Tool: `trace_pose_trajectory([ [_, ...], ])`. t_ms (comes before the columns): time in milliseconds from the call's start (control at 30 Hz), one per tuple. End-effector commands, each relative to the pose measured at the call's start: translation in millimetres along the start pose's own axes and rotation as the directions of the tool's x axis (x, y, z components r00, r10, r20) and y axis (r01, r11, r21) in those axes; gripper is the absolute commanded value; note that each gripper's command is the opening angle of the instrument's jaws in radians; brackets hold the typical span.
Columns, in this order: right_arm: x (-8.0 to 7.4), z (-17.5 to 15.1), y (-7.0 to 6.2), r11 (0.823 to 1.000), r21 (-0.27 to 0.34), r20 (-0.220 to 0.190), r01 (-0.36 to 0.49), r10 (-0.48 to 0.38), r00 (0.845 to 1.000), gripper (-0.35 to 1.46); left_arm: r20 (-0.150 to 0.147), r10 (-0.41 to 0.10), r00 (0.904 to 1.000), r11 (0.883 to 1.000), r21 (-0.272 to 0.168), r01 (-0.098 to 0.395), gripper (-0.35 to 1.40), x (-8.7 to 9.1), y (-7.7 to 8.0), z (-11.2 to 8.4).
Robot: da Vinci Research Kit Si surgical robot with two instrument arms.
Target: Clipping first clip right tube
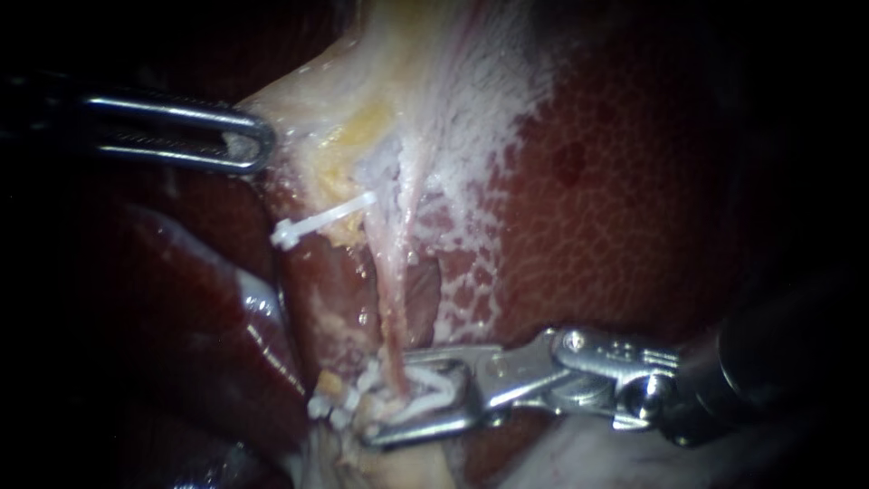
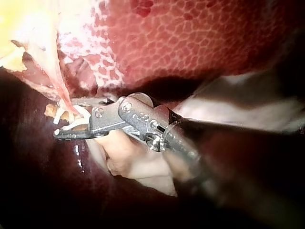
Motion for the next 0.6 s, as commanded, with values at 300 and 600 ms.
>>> trace_pose_trajectory([
  [300, -1.0, -1.2, 2.4, 0.996, 0.076, 0.046, -0.035, 0.032, 0.998, -0.35, 0.0, 0.0, 1.0, 1.0, 0.0, 0.0, -0.35, 0.0, 0.0, 0.1],
  [600, -1.4, -1.0, 2.3, 0.996, 0.085, 0.053, -0.043, 0.038, 0.998, -0.35, 0.0, 0.0, 1.0, 1.0, 0.0, 0.0, -0.35, 0.0, 0.0, 0.1],
])
